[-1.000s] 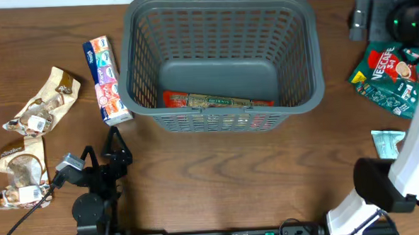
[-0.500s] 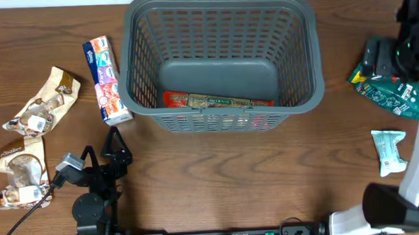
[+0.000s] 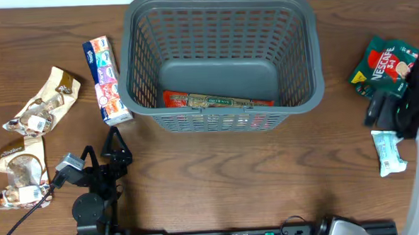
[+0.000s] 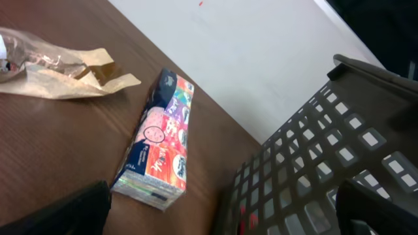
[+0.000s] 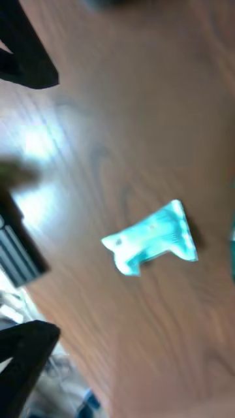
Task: Pack container
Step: 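Move the right gripper back to the light-blue wipes pouch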
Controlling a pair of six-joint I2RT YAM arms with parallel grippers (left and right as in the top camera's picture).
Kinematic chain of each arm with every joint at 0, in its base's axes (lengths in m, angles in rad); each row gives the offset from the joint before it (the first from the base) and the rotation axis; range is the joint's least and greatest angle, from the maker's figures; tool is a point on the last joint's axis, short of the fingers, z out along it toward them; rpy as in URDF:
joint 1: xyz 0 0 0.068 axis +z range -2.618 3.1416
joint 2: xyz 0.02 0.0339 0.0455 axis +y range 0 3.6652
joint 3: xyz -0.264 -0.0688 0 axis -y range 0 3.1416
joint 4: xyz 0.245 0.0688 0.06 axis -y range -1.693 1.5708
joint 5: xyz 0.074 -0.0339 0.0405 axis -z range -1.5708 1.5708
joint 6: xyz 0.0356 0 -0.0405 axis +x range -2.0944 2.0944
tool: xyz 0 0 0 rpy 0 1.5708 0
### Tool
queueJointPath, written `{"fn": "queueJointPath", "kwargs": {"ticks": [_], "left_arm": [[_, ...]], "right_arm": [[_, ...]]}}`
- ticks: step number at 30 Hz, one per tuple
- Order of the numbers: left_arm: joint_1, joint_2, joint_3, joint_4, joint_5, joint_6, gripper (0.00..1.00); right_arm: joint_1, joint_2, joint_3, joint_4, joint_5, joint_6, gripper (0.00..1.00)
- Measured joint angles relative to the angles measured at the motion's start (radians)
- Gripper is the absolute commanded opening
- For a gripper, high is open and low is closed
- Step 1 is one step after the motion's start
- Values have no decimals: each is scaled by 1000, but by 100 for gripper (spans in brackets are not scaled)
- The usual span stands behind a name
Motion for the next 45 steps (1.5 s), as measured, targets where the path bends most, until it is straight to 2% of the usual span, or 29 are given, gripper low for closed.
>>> {"fn": "queueJointPath", "kwargs": {"ticks": [7,19,23,26,28,31,35,45], "left_arm": [[0,0,0,0,0,0,99],[0,0,0,0,0,0,99],[0,0,0,0,0,0,99],[0,0,0,0,0,0,99],[0,0,0,0,0,0,99],[0,0,0,0,0,0,99],[0,0,0,0,0,0,99],[0,0,0,0,0,0,99]], "right_arm": [[-174,-40,-204,88,-241,-102,99],[-404,49,-221,146,-335,-145,99],[-432,72,-222,161,-334,-148,99],[-441,72,-222,177,-325,-149,95],[-444,72,-222,196,-314,-165,90],[-449,74,-222,222,-304,-201,76],[-453,93,-222,254,-302,-241,69],[-454,196,-274,430,-331,-269,78]]}}
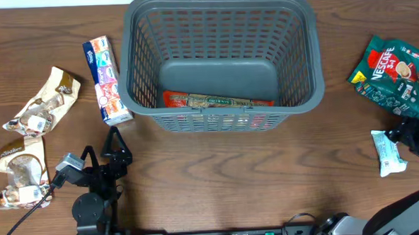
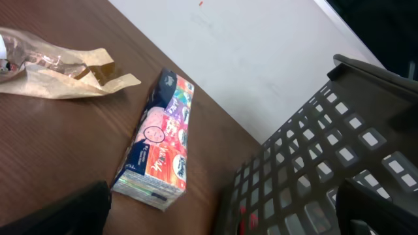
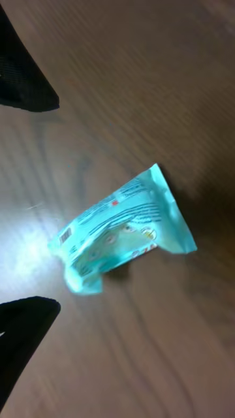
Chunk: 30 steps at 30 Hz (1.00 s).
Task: Pack container
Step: 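Move the right gripper back to the light-blue wipes pouch, then grasp the light-blue wipes pouch with the right gripper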
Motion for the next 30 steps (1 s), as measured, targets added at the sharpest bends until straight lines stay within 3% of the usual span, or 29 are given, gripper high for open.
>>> {"fn": "queueJointPath", "kwargs": {"ticks": [9,26,30], "left_arm": [[0,0,0,0,0,0,99],[0,0,0,0,0,0,99],[0,0,0,0,0,0,99]], "right_arm": [[0,87,-168,143,-45,-4,78],[17,103,-169,182,-66,-26,84],[63,106,-160,159,-79,-47,89]]}}
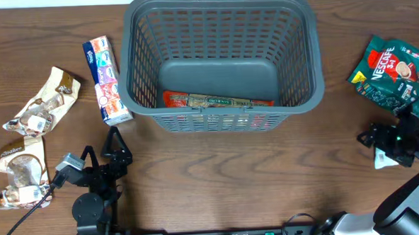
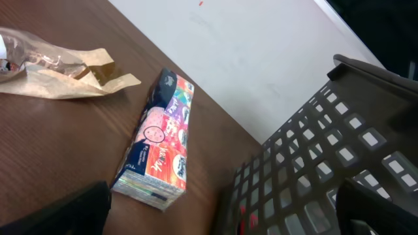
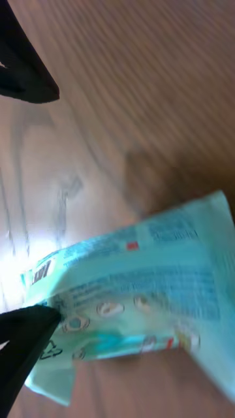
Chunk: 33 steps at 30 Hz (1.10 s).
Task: Pack container
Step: 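Grasp the light-blue wipes pouch with the right gripper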
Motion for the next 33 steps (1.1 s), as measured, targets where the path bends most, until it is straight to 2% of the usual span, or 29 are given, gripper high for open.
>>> {"fn": "queueJointPath", "kwargs": {"ticks": [4,16,33], "left_arm": [[0,0,0,0,0,0,99],[0,0,0,0,0,0,99],[0,0,0,0,0,0,99]], "right_arm": [[45,7,28,-30,-9,-18,97],[68,10,88,-67,2,-41,98],[25,10,93,33,215,-37,99]]}}
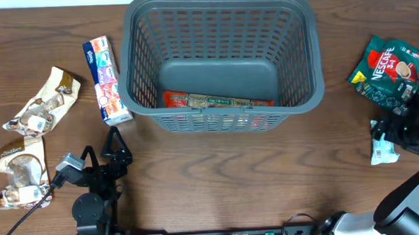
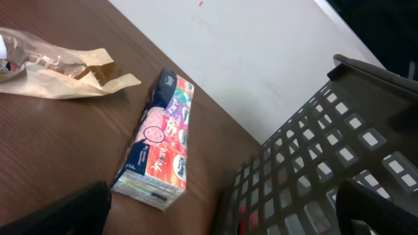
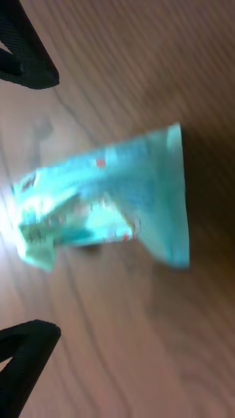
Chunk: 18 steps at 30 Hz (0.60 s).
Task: Pack container
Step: 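Grasp the light-blue wipes pouch with the right gripper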
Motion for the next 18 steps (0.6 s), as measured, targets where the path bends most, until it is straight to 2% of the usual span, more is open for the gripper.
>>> {"fn": "queueJointPath", "kwargs": {"ticks": [10,18], "left_arm": [[0,0,0,0,0,0,99],[0,0,0,0,0,0,99]], "right_arm": [[-129,0,-9,53,-47,4,96],[-117,5,-85,117,-109,4,97]]}}
